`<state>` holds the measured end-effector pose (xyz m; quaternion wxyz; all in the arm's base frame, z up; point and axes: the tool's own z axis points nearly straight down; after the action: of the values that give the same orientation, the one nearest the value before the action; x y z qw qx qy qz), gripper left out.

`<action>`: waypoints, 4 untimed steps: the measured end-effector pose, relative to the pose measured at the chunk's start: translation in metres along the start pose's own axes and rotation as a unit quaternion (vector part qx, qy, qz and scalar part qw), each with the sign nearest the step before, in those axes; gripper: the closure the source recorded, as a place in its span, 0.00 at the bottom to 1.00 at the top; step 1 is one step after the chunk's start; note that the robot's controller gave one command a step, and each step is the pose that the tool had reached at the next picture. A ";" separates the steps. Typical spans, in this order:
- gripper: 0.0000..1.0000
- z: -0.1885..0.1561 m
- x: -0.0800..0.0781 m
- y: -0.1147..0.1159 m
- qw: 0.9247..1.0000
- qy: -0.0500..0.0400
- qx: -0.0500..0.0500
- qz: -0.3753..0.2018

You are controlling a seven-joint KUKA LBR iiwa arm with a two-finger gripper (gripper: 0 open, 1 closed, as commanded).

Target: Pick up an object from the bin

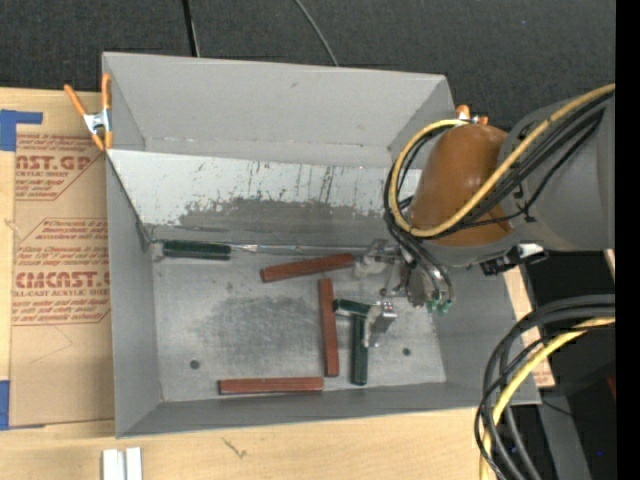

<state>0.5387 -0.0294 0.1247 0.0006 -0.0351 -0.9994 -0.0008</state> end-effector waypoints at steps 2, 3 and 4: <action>0.00 0.051 0.027 -0.024 0.985 0.001 -0.003 0.175; 1.00 0.040 0.025 -0.025 0.985 0.002 0.000 0.174; 1.00 0.040 0.025 -0.025 0.985 0.002 0.000 0.174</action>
Offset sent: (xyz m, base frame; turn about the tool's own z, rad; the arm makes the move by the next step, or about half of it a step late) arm -0.0317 -0.0254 -0.0547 0.3493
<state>0.5120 -0.0522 0.0843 0.0026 -0.2084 -0.9780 -0.0011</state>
